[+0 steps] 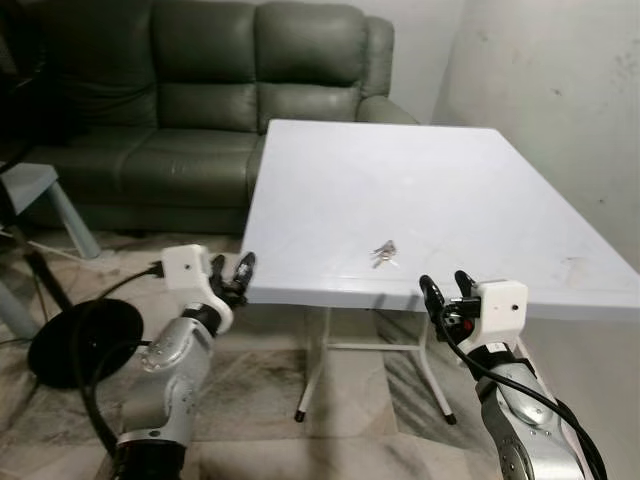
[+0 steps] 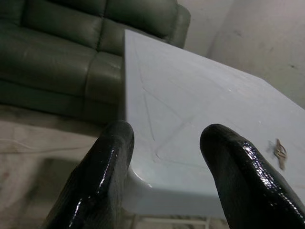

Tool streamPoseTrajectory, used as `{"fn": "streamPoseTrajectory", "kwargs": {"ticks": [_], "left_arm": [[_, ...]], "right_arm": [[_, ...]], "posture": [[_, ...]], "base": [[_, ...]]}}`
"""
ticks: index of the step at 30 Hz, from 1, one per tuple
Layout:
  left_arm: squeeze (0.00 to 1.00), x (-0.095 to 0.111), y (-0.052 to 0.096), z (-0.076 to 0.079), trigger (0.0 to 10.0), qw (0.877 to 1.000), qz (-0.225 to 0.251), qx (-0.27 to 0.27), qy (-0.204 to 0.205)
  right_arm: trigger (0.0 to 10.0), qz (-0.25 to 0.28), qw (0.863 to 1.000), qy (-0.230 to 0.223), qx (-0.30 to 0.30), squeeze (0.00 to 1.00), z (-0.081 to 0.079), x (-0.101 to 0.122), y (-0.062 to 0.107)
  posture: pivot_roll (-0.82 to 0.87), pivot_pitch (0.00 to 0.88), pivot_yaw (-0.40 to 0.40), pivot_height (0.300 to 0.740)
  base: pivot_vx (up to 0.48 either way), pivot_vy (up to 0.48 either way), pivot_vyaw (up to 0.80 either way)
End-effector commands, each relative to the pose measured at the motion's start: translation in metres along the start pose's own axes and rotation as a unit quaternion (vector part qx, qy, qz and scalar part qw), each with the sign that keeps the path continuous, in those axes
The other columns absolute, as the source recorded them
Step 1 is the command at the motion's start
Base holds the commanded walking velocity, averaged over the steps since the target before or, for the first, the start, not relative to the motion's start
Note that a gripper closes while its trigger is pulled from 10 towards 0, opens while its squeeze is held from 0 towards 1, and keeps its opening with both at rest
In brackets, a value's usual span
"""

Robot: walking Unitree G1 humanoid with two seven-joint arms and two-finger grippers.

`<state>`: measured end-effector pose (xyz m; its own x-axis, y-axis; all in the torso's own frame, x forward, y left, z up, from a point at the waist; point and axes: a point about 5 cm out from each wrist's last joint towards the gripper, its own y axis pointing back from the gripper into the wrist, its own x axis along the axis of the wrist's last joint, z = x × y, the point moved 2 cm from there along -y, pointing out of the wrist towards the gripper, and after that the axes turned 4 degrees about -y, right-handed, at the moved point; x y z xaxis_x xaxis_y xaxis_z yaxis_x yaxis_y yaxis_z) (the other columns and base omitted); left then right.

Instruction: Hang keys on a hook

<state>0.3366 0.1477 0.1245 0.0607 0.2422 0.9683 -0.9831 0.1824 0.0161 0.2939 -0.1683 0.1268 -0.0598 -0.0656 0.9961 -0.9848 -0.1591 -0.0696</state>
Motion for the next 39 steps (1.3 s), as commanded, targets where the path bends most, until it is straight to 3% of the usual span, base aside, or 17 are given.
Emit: {"fn": "streamPoseTrajectory", "kwargs": {"ticks": [1, 13, 39], "left_arm": [[0.0, -0.0006, -0.0005, 0.0089, 10.0, 1.0, -0.003, -0.015, -0.009], [0.0, -0.0078, 0.0041, 0.0058, 10.0, 1.0, -0.011, -0.011, -0.002], [0.0, -0.0067, 0.0034, 0.0048, 10.0, 1.0, -0.01, -0.012, -0.002]], "right_arm": [[10.0, 0.001, 1.0, 0.009, -0.005, 0.0, 0.0075, 0.0026, 0.0009], [10.0, -0.009, 1.0, 0.012, -0.003, 0.0, 0.013, -0.0003, 0.0025], [10.0, -0.016, 1.0, 0.019, 0.005, 0.0, 0.015, -0.0052, 0.0001]], "posture": [[-0.02, 0.0, -0.04, 0.74], [-0.02, 0.0, -0.038, 0.74], [-0.01, 0.0, -0.038, 0.74]], "base": [[0.0, 0.0, 0.0], [0.0, 0.0, 0.0], [0.247, 0.0, 0.0]]}}
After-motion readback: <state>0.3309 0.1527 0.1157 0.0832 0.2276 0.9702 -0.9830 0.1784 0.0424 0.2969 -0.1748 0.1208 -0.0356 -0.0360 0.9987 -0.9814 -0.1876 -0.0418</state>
